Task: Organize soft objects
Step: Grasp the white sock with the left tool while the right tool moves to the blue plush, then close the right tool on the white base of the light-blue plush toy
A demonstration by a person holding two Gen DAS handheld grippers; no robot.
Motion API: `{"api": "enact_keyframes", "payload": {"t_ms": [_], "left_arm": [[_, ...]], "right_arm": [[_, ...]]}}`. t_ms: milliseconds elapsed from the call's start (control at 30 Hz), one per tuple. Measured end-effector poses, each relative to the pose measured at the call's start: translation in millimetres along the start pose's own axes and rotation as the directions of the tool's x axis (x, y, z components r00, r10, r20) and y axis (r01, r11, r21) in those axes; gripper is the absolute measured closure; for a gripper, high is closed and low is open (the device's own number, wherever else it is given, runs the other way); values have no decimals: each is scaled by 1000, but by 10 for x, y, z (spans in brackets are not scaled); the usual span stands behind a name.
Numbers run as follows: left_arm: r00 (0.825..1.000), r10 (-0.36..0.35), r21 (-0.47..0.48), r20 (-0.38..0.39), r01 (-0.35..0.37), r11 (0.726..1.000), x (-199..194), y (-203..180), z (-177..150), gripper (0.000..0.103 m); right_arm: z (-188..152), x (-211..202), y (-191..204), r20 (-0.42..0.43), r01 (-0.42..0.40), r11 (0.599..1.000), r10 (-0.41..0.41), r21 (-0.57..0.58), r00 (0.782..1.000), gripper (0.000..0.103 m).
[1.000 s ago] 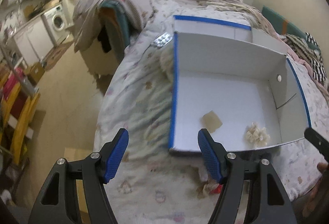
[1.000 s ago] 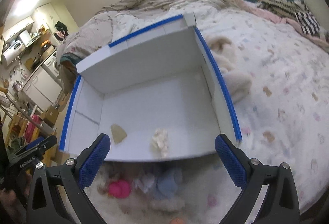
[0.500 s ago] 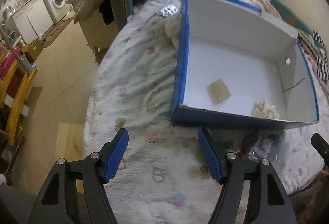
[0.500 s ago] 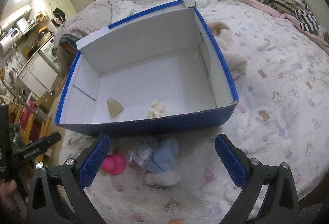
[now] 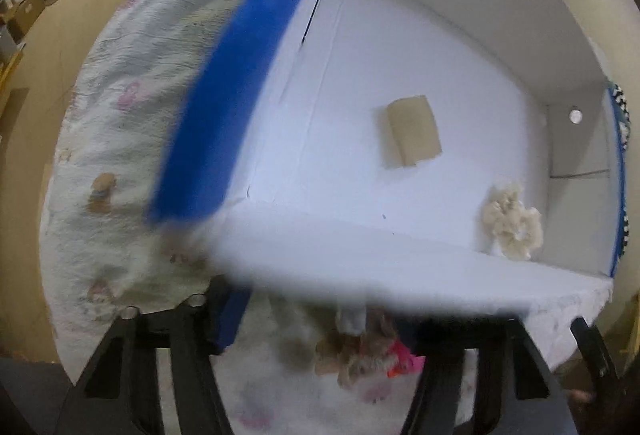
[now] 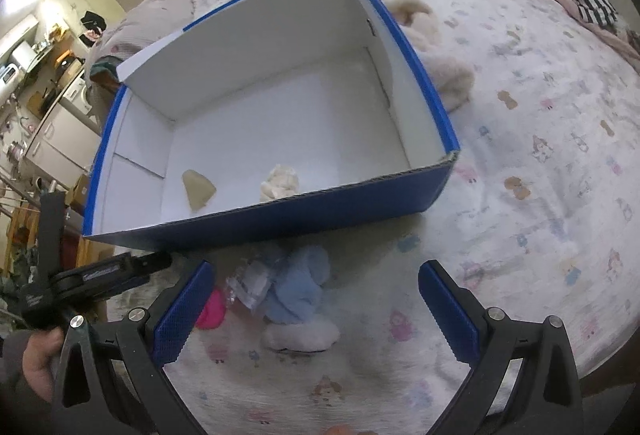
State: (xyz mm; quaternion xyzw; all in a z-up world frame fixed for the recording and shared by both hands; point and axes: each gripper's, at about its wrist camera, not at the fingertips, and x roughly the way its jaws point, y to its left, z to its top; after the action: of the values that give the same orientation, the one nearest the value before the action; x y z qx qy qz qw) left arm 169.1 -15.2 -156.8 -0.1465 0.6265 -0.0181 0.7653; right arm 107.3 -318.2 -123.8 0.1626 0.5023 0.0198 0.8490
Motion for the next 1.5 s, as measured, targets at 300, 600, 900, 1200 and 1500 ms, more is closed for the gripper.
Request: {"api": "enact_keyframes", "payload": {"t_ms": [300, 600, 900, 1200, 1500], "left_arm": [[1000, -3, 0, -17, 3, 1000, 113, -64, -16, 77], [1000, 11, 23, 20, -11, 1000, -153, 20, -100, 79], [994, 62, 51, 86, -66, 996, -504, 161, -279, 79], [990, 87, 84, 114, -97, 992, -633, 387, -314, 79], [984, 112, 113, 136, -128, 985, -647, 312, -410, 79]], "right_arm": [[-16, 72, -41, -35, 26, 1000, -26, -6, 999, 0], [-119, 335, -144, -210, -27, 998, 37, 50, 977, 0], [-357, 727, 309, -352, -5, 983, -60, -182, 934, 2], [-347, 888, 487, -346, 30, 971, -114, -237, 931, 31], [-353, 755, 615, -303, -3, 971, -72, -240, 950, 50]]}}
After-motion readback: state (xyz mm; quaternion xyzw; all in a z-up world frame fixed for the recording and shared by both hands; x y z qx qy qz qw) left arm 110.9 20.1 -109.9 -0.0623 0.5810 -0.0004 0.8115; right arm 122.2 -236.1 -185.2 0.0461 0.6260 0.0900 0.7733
